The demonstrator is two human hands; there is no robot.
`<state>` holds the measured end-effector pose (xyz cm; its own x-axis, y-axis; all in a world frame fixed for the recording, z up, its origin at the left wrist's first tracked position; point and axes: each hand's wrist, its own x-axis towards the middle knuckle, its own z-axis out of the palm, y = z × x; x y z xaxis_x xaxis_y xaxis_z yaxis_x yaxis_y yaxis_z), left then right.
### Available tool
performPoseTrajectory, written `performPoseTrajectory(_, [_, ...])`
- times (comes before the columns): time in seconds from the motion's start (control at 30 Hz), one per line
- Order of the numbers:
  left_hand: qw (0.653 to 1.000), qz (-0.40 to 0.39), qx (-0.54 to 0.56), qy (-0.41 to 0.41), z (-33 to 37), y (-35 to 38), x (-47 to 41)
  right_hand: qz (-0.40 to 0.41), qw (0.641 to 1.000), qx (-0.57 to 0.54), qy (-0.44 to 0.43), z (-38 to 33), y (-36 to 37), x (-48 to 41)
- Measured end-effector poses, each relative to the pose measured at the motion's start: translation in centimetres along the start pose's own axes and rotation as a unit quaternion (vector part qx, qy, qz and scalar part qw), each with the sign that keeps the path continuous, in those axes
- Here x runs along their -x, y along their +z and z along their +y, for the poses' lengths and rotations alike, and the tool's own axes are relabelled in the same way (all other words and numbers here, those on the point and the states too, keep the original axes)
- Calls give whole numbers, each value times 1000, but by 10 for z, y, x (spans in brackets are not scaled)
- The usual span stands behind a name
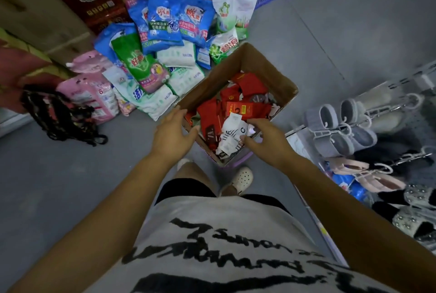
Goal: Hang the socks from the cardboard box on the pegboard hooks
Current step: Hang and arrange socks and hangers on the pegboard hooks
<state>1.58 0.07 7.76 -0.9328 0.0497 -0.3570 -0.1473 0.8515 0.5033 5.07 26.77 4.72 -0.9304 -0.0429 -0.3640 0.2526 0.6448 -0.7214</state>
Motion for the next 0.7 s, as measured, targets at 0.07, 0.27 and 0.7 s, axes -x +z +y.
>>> performPoseTrajectory(0.07, [1000, -17, -15, 2, 3, 3, -20, -8, 1000, -5, 21, 5, 0, -16])
performPoseTrajectory(0.27, [995, -67, -68, 31, 6, 7, -93, 25, 994, -37, 97, 11, 12, -58])
performPoseTrajectory(0.7, [986, -125, 83, 71, -49, 33, -196, 18, 982, 43, 182, 45, 63, -190])
